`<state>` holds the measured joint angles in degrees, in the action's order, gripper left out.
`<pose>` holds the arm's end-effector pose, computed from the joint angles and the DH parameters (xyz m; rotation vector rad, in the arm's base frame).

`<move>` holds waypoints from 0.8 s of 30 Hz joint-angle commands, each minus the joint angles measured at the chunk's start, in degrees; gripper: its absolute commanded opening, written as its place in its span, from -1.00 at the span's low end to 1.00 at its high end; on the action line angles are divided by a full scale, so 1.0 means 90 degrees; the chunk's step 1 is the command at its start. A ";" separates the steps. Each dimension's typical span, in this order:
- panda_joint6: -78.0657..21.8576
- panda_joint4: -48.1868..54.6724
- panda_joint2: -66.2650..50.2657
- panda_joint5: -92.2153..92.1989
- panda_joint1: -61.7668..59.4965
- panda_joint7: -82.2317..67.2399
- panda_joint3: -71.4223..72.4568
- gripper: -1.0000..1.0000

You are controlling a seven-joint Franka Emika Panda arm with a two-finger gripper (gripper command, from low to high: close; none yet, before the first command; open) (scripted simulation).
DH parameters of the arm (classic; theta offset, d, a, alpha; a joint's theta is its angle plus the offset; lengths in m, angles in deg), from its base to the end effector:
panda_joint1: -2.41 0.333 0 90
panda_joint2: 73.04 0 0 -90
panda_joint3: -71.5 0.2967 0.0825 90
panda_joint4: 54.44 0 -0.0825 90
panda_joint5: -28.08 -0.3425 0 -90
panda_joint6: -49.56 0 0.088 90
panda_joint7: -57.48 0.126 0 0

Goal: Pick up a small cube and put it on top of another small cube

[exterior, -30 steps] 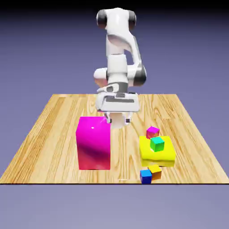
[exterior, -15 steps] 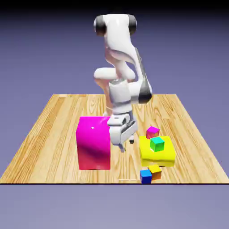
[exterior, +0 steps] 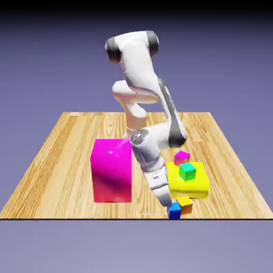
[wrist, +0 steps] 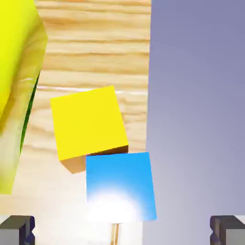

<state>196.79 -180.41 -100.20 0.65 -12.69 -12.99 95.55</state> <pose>0.5108 0.0857 0.1771 -2.4281 -1.2218 -0.1906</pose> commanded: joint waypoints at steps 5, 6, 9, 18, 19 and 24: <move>0.0732 0.0229 -0.0922 -0.0002 0.0273 -0.0104 -0.0042 0.00; 0.0863 0.0270 -0.1087 -0.0003 0.0322 -0.0122 -0.0049 0.00; 0.0680 0.0213 -0.0857 -0.0002 0.0254 -0.0096 -0.0039 -1.00; -0.1087 0.0347 0.0205 0.0994 -0.0413 -0.1025 0.1015 -1.00; -0.1308 0.0383 0.0239 0.1222 -0.0492 -0.1301 0.1218 -1.00; -0.2411 0.0563 0.0409 0.2358 -0.0886 -0.2686 0.2231 -1.00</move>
<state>175.05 -175.34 -96.51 22.03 -20.65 -37.07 115.63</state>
